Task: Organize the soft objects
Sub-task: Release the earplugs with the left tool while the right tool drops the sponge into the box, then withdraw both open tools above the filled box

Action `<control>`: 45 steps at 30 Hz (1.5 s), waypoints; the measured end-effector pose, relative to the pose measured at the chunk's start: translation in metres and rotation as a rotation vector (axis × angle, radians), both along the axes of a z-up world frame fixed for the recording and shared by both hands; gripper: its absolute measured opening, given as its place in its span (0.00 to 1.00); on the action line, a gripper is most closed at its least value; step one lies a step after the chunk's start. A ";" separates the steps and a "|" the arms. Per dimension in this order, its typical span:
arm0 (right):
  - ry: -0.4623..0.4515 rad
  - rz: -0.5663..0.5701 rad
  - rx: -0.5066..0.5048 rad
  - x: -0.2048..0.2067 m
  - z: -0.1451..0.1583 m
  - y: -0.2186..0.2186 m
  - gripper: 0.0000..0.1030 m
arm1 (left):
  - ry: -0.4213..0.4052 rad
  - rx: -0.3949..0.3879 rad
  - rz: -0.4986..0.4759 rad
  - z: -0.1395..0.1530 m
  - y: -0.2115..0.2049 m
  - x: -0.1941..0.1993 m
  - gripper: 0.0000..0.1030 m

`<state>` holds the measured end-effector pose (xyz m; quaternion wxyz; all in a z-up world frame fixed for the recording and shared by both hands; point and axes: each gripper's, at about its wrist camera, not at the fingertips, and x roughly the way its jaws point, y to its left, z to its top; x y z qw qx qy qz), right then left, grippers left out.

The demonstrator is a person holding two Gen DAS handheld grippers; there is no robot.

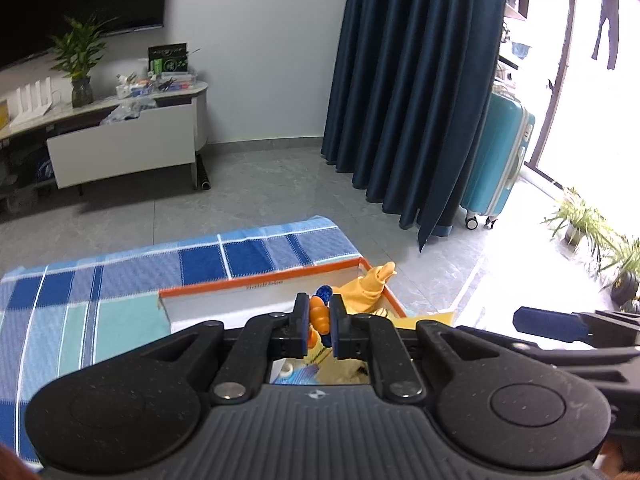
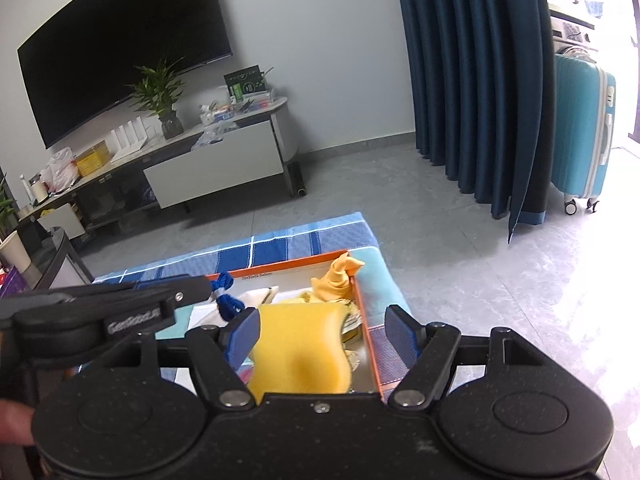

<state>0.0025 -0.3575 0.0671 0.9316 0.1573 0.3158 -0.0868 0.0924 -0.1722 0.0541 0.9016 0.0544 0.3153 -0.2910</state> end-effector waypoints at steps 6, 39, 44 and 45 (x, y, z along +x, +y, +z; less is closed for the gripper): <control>-0.022 0.000 0.000 -0.006 0.005 -0.003 0.80 | 0.042 0.012 -0.024 -0.011 -0.005 0.011 0.34; -0.017 0.064 -0.019 -0.069 0.004 0.025 0.80 | 0.037 0.069 0.235 -0.001 0.057 -0.090 1.00; -0.010 0.068 -0.028 -0.081 0.003 0.027 0.80 | 0.037 0.085 0.271 -0.003 0.059 -0.102 1.00; -0.009 0.067 -0.028 -0.083 0.003 0.027 0.80 | 0.040 0.084 0.268 -0.003 0.059 -0.105 1.00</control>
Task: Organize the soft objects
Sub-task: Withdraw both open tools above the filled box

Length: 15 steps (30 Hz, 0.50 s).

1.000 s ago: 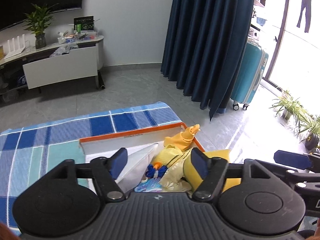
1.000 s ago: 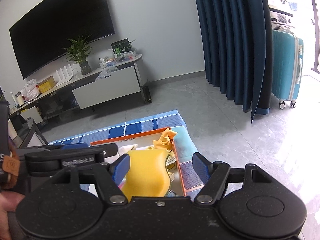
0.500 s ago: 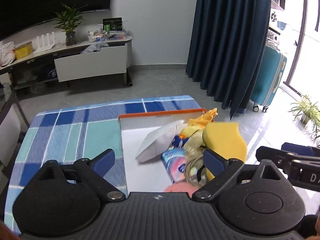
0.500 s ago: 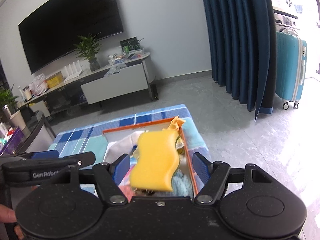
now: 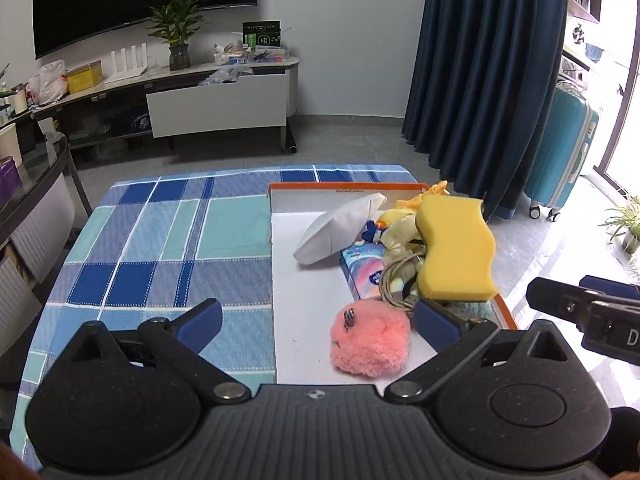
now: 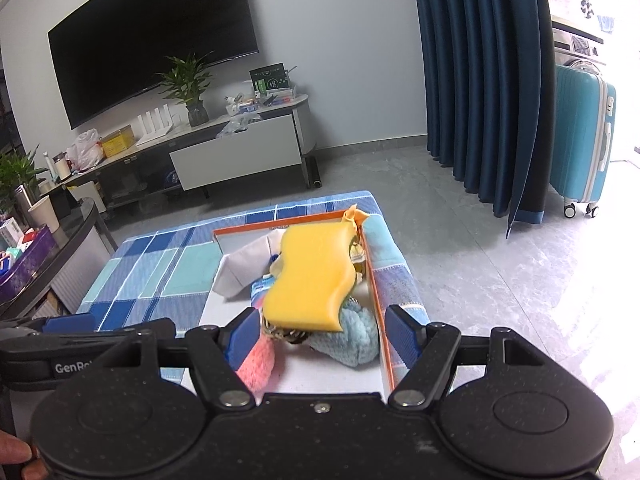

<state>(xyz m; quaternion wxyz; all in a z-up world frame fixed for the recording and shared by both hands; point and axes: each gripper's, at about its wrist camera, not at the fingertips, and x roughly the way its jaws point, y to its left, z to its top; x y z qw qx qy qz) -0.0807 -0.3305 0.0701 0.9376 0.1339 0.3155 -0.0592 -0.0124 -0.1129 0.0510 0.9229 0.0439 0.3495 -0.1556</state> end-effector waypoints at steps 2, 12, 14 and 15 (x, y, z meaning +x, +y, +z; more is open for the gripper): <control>0.003 0.004 -0.005 -0.004 0.000 0.001 0.80 | 0.000 0.002 0.006 0.000 0.000 -0.005 1.00; 0.013 0.004 -0.018 -0.016 0.000 0.003 0.80 | -0.012 0.027 0.013 -0.002 -0.002 -0.024 1.00; 0.014 0.005 -0.020 -0.017 -0.001 0.003 0.80 | -0.018 0.031 0.021 -0.002 -0.002 -0.026 1.00; 0.014 0.004 -0.021 -0.018 -0.001 0.003 0.80 | -0.016 0.030 0.019 -0.002 -0.002 -0.027 1.00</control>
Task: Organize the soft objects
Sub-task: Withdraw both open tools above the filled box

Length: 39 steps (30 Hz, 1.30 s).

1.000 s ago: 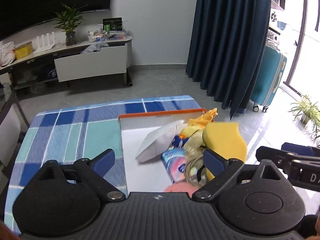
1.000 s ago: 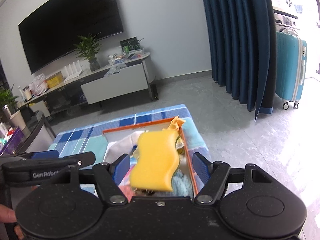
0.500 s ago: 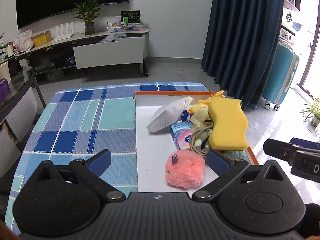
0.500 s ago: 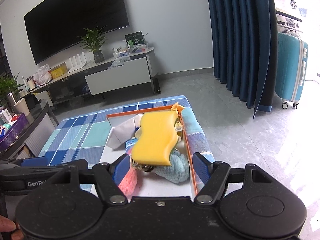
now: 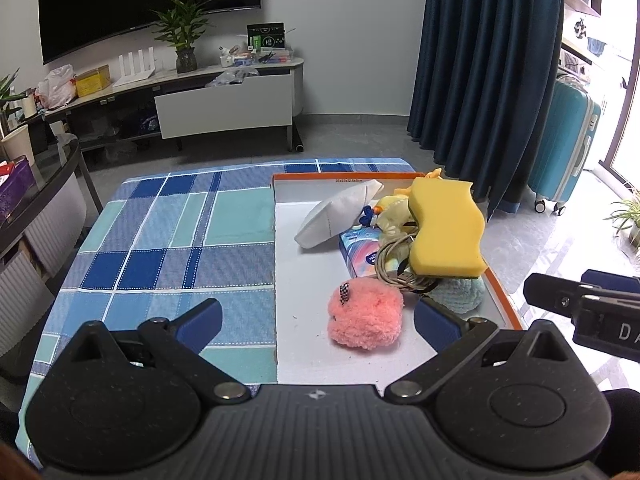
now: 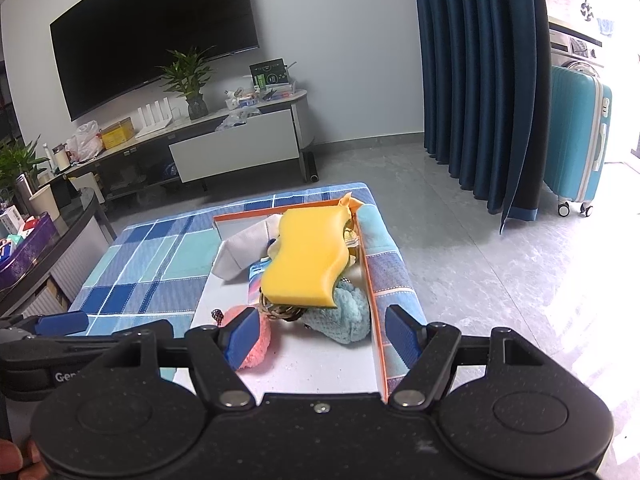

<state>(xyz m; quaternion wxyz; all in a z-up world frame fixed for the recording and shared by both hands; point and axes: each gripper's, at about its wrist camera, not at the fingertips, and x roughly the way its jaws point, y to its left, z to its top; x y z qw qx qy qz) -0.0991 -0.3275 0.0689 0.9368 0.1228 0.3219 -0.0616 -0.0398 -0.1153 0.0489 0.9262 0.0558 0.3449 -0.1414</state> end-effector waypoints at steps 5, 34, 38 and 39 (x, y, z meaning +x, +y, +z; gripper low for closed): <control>0.001 -0.002 0.001 -0.001 -0.001 0.000 0.80 | -0.002 0.005 -0.007 0.000 -0.003 -0.003 1.00; 0.012 0.000 0.008 0.000 -0.005 -0.003 0.80 | 0.025 0.009 -0.009 -0.006 -0.008 -0.003 1.00; 0.014 0.003 0.011 0.001 -0.006 -0.003 0.80 | 0.025 0.010 -0.012 -0.006 -0.009 -0.003 1.00; 0.014 0.003 0.010 0.001 -0.006 -0.003 0.80 | 0.025 0.011 -0.012 -0.006 -0.009 -0.003 1.00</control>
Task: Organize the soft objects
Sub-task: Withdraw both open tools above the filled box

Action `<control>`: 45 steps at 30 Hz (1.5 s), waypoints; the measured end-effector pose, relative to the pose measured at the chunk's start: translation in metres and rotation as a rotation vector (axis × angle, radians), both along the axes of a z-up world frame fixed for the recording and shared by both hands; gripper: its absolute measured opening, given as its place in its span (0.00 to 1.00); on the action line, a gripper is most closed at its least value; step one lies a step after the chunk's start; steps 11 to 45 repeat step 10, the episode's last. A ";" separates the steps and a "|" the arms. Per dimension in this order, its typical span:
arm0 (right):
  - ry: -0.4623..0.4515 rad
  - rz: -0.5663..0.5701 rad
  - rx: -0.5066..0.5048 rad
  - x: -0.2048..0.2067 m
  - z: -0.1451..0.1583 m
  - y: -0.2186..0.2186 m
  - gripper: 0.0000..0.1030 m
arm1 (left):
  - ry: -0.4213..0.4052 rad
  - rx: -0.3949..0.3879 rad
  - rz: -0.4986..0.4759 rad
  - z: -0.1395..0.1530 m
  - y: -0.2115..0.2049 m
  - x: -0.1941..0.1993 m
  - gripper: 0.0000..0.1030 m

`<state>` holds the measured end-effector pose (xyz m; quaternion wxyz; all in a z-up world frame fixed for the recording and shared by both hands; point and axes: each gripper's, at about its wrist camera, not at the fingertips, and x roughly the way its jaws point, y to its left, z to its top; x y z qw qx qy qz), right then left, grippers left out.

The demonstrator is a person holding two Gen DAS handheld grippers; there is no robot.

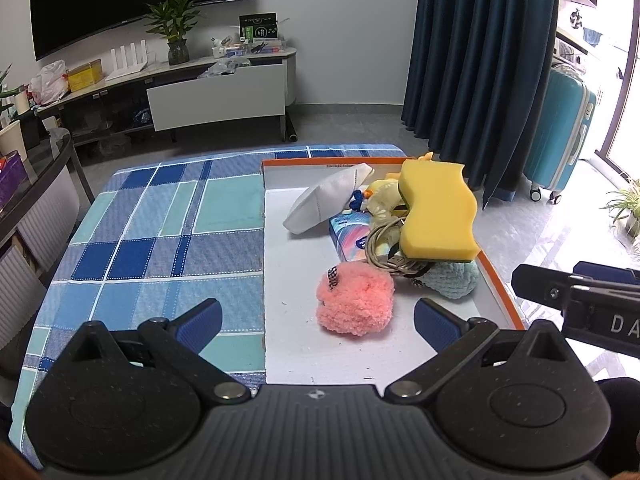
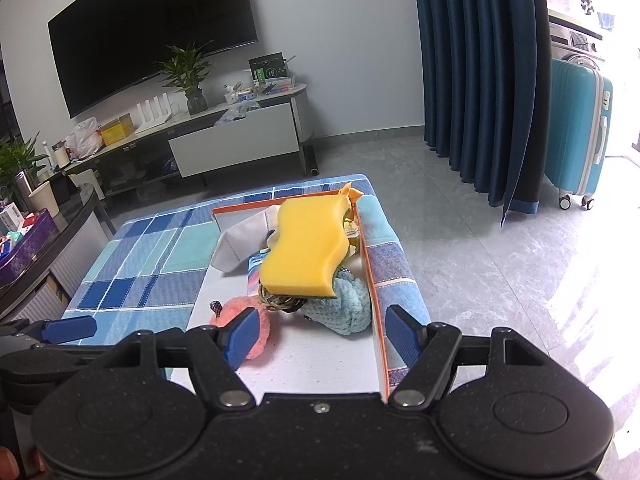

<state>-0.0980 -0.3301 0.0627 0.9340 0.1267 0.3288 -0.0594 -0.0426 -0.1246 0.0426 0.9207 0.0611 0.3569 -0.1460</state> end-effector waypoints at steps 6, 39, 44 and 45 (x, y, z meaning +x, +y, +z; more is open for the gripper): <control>0.000 -0.005 0.000 0.001 0.000 0.000 0.80 | 0.001 -0.011 -0.001 0.000 0.001 0.001 1.00; 0.001 -0.008 -0.001 0.001 0.000 -0.001 0.80 | 0.006 -0.017 0.002 0.001 0.002 0.002 1.00; 0.001 -0.008 -0.001 0.001 0.000 -0.001 0.80 | 0.006 -0.017 0.002 0.001 0.002 0.002 1.00; 0.001 -0.008 -0.001 0.001 0.000 -0.001 0.80 | 0.006 -0.017 0.002 0.001 0.002 0.002 1.00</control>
